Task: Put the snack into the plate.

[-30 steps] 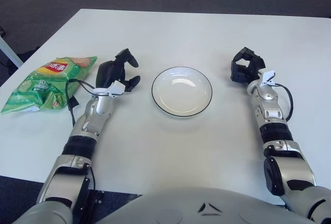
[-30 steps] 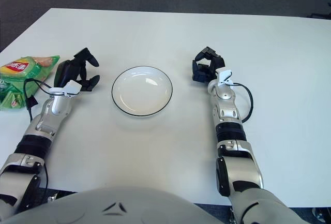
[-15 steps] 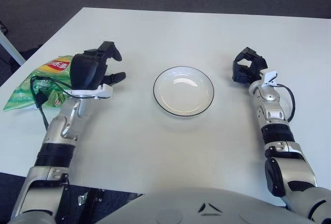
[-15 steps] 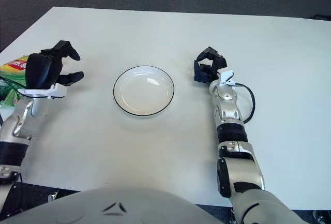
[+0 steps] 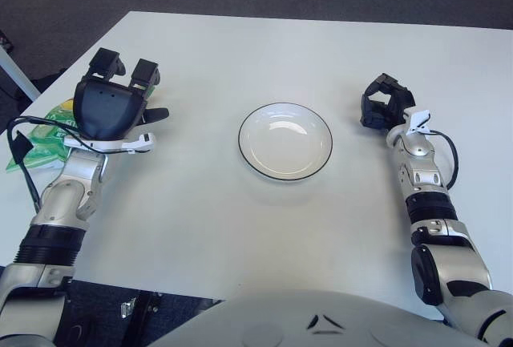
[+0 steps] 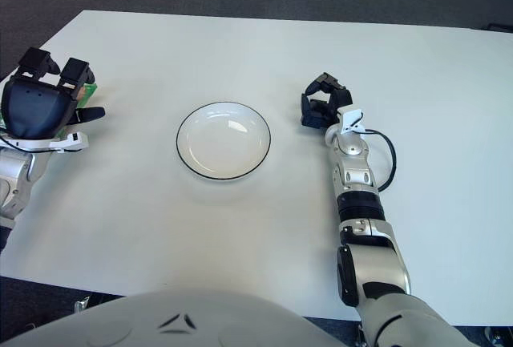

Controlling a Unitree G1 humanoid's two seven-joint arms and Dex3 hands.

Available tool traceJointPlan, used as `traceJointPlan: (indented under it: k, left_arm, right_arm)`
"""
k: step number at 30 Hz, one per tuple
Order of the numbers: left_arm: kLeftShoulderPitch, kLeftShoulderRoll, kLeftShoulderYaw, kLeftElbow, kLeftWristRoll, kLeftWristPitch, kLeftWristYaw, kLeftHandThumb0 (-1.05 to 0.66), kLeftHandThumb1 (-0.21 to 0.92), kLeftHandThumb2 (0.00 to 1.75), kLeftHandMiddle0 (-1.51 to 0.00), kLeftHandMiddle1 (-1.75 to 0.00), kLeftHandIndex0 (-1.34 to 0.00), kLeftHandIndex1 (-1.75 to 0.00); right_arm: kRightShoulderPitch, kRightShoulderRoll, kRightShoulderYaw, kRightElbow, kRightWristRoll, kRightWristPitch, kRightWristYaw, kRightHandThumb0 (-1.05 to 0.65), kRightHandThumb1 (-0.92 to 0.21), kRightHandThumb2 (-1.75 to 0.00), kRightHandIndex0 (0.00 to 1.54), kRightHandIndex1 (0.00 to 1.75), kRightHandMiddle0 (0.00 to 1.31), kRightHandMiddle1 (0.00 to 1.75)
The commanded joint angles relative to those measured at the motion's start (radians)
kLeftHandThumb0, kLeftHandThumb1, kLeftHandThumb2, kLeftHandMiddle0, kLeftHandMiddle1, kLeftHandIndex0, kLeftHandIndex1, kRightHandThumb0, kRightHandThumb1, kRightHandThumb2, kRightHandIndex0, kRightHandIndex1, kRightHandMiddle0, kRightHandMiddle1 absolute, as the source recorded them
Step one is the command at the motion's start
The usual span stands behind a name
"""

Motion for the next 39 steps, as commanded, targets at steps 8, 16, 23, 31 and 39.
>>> traceJointPlan:
  k: [8, 16, 23, 31, 39]
  left_arm:
    - [0.096, 0.000, 0.031, -0.197, -0.001, 0.150, -0.155, -1.02, 0.92, 0.73, -0.13, -0.91, -0.12, -1.33]
    - [0.117, 0.025, 0.060, -0.227, -0.049, 0.166, -0.255, -1.05, 0.92, 0.87, -0.06, -0.55, -0.01, -0.92]
    - [0.124, -0.001, 0.080, -0.252, -0.095, 0.190, -0.298, -1.05, 0.92, 0.96, -0.03, -0.33, 0.00, -0.64]
    - [0.134, -0.021, 0.099, -0.313, -0.167, 0.284, -0.509, -1.05, 0.92, 0.95, 0.00, -0.18, 0.00, -0.55]
    - [0.133, -0.034, 0.105, -0.357, -0.175, 0.367, -0.633, -1.05, 0.92, 1.03, 0.00, -0.03, 0.00, -0.34]
  right_arm:
    - [0.072, 0.011, 0.014, 0.049, -0.019, 0.067, 0.019, -0.48, -0.32, -1.31, 1.30, 1.75, 0.61, 1.75]
    - [0.076, 0.011, 0.008, 0.046, -0.015, 0.070, 0.022, -0.48, -0.32, -1.32, 1.30, 1.75, 0.62, 1.75]
    - [0.083, 0.016, 0.002, 0.031, -0.011, 0.073, 0.020, -0.49, -0.31, -1.32, 1.30, 1.75, 0.62, 1.75]
    - [0.086, 0.015, 0.002, 0.027, -0.013, 0.072, 0.022, -0.49, -0.31, -1.33, 1.28, 1.75, 0.62, 1.75]
    - [0.090, 0.019, 0.000, 0.017, -0.012, 0.078, 0.018, -0.49, -0.30, -1.34, 1.28, 1.75, 0.63, 1.75]
